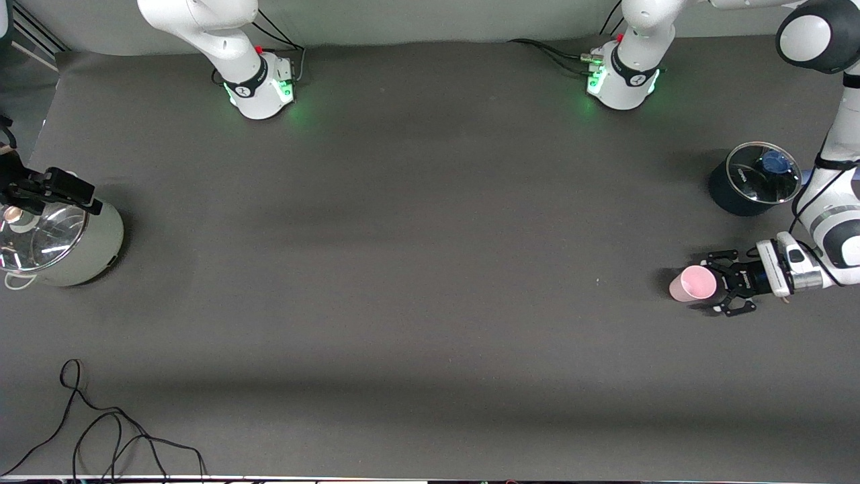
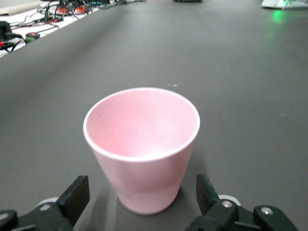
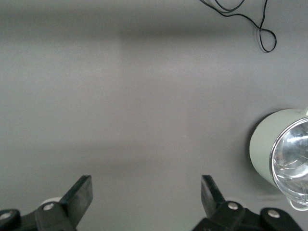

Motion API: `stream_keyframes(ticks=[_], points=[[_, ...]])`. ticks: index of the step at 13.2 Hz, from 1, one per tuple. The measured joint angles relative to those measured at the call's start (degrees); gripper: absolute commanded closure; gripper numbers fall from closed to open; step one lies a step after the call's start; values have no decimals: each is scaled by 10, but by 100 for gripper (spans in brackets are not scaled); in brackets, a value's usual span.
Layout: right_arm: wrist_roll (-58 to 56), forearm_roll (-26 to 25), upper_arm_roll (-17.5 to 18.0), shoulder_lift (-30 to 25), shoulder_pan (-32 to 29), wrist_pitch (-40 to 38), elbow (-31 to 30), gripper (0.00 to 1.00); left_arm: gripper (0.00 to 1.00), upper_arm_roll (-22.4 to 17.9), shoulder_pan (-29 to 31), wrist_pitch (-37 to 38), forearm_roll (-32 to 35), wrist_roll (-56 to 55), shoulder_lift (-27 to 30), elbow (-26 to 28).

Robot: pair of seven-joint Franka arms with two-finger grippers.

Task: Transfer pink cup from left to right arm
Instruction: 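Close the left gripper around the pink cup's base, then lift the pink cup and carry it toward the right gripper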

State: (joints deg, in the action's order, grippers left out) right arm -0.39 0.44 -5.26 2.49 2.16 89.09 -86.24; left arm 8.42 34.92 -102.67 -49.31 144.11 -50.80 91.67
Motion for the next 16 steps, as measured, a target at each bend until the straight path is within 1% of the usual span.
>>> stream_keyframes(ticks=[3,9,10,11,12,13,16], points=[[0,0,0,0,0,0,0,0,1,5,-2,14,-7,1,-6,0],[0,0,0,0,0,0,0,0,1,16,-3,15,-19,1,-19,0],[0,0,-1,0,0,0,0,0,3,16,-3,15,-20,1,-22,0],[0,0,-1,0,0,0,0,0,20,16,-3,15,-21,1,-23,0],[0,0,-1,0,0,0,0,0,82,17,-3,15,-21,1,-24,0],[0,0,-1,0,0,0,0,0,100,17,-3,15,-21,2,-24,0],[0,0,-2,0,0,0,0,0,100,26,-4,15,-21,2,-25,-5]])
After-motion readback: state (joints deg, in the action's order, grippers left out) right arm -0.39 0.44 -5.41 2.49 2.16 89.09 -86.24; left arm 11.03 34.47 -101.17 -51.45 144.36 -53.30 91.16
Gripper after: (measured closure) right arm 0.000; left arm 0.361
